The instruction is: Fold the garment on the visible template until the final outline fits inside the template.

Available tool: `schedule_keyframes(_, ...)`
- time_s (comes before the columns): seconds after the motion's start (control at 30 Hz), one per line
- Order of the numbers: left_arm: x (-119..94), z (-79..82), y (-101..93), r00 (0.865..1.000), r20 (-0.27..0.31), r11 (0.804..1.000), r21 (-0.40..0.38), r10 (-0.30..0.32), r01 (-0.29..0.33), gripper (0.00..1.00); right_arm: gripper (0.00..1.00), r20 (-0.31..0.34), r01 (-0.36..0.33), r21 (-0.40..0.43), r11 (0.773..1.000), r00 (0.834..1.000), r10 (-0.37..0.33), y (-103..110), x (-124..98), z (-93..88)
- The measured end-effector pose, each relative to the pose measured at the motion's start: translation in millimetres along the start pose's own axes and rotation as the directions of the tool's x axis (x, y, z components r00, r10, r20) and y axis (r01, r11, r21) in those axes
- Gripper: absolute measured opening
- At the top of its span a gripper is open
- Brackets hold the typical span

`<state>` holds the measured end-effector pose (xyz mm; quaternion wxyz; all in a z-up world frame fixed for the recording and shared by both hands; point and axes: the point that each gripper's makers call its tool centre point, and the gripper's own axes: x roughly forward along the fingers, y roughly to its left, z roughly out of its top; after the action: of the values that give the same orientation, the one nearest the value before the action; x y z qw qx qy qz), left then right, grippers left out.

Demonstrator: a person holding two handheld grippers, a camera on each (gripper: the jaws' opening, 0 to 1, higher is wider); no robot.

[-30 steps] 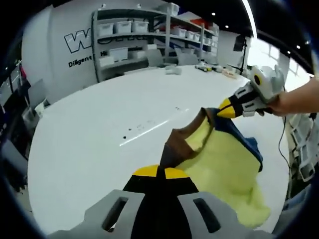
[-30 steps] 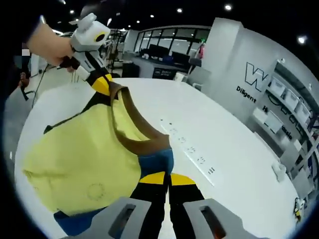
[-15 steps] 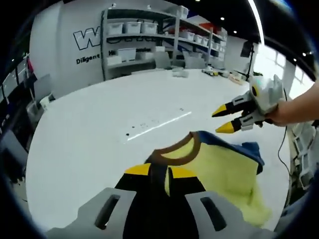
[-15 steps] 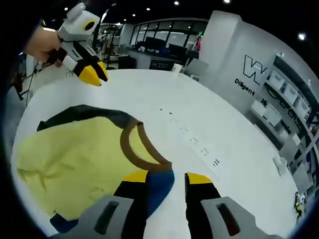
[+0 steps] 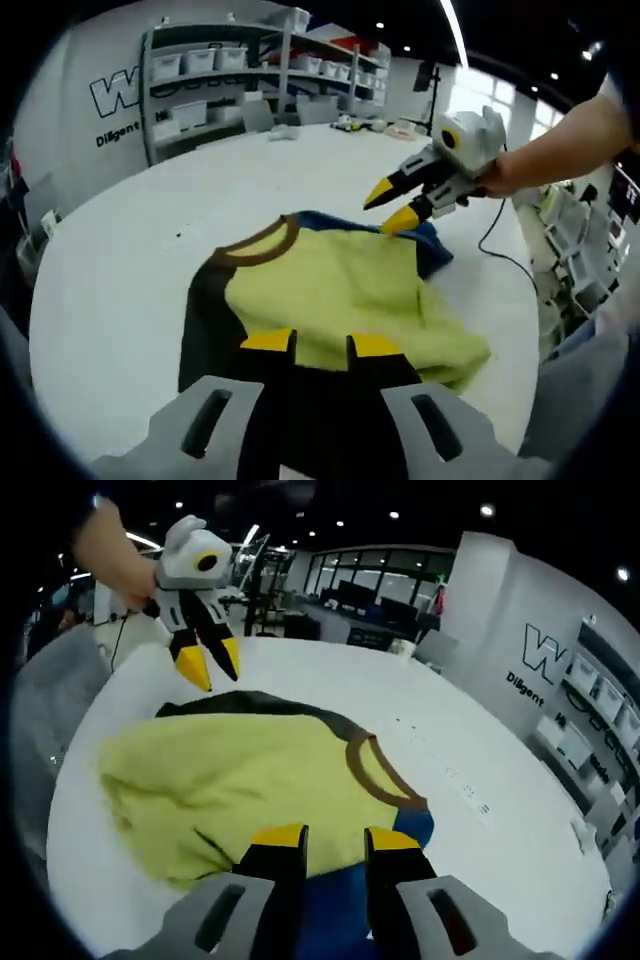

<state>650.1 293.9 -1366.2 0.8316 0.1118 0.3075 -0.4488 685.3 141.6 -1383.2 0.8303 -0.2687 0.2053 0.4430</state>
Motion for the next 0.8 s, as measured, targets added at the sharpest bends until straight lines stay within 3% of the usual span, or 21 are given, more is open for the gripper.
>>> schedule_keyframes(0.23, -9.6, -42.1, -38.3, 0.997, -0.058, 0.998, 0.037, -0.052, 0.054, 0.2, 0.16, 0.034, -0.129, 0.001, 0.992, 0.991, 0.129, 69.9, -18.7, -4.8)
schedule_keyframes(0.33, -7.2, -55.1, -52.9, 0.993, -0.068, 0.995, 0.013, -0.095, 0.096, 0.21, 0.17, 0.01, -0.16, 0.011, 0.987, 0.987, 0.16, 88.5, -19.7, -17.9)
schedule_keyframes(0.43, -0.8, -70.9, -62.2, 0.985, -0.131, 0.991, 0.058, -0.113, 0.121, 0.23, 0.19, -0.004, -0.197, 0.014, 0.98, 0.98, 0.197, 104.0, -19.6, -26.8)
schedule_keyframes(0.6, 16.2, -73.3, -67.8, 0.982, -0.152, 0.983, 0.125, -0.114, 0.133, 0.26, 0.26, -0.047, -0.249, -0.036, 0.968, 0.968, 0.247, 125.2, -17.6, -39.7)
schedule_keyframes(0.8, 28.4, -75.8, -67.6, 0.976, -0.19, 0.971, 0.19, -0.107, 0.144, 0.28, 0.28, -0.076, -0.255, -0.078, 0.964, 0.965, 0.25, 125.4, -12.0, -44.8)
